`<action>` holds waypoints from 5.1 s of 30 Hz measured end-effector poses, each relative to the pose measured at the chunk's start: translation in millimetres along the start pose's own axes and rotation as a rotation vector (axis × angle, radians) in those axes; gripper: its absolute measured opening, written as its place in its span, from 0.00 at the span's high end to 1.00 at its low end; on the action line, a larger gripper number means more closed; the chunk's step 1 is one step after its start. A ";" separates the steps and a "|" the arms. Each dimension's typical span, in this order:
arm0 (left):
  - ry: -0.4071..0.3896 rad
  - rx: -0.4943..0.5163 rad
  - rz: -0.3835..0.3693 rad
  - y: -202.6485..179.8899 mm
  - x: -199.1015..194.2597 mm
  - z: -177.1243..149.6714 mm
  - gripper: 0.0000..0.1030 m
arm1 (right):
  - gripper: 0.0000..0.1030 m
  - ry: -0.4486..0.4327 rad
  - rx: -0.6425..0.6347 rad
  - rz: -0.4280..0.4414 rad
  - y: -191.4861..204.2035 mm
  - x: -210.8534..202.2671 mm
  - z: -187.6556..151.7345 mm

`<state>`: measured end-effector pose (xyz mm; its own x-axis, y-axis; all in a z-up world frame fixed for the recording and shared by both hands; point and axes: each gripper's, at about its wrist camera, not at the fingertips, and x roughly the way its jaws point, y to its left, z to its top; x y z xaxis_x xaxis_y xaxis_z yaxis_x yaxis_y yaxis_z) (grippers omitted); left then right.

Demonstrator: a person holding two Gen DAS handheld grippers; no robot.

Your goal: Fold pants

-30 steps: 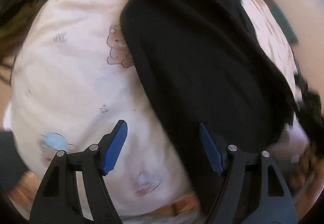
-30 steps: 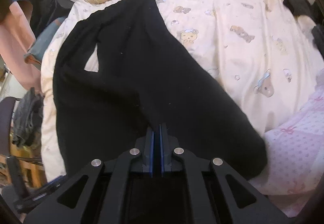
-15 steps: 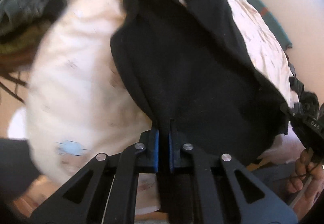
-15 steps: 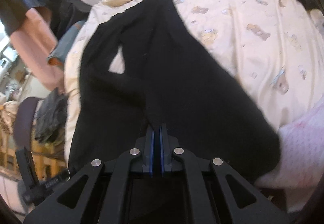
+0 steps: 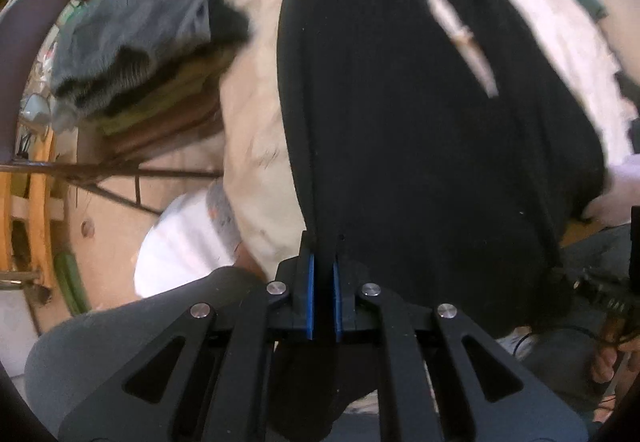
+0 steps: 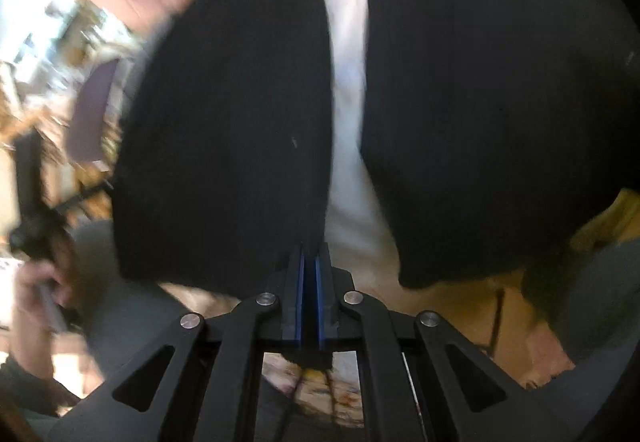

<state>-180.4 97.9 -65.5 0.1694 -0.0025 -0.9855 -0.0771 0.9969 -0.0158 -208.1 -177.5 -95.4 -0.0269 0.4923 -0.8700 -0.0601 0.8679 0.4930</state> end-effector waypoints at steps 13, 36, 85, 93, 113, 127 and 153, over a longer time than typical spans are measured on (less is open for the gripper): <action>0.012 0.001 0.060 -2.7 -2.1 21.6 0.14 | 0.71 0.195 -0.073 -0.158 8.8 8.9 28.5; -0.006 -0.098 0.085 -17.3 121.5 227.8 0.14 | 0.46 -0.052 -0.197 -0.304 39.8 110.7 329.2; -0.113 -0.335 -0.109 77.2 19.9 76.4 0.14 | 0.43 -0.291 -0.030 0.110 3.8 4.5 123.9; 0.091 -0.387 -0.127 98.7 82.1 60.1 0.18 | 0.43 -0.260 0.014 0.114 -4.5 4.8 124.0; 0.101 -0.088 -0.243 34.4 47.7 24.9 0.96 | 0.54 -0.096 -0.094 0.072 -2.1 35.1 110.8; 0.003 -0.093 -0.225 41.7 21.2 25.0 0.96 | 0.96 -0.019 -0.184 0.031 7.1 42.6 88.9; -0.397 -0.069 -0.180 28.7 -86.4 278.0 0.96 | 0.96 -0.582 -0.205 0.119 52.8 -123.0 297.2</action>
<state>75.9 148.6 66.0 0.5497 -0.1317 -0.8249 -0.0745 0.9758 -0.2055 88.6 -172.8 39.5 0.4987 0.5897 -0.6353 -0.2818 0.8034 0.5246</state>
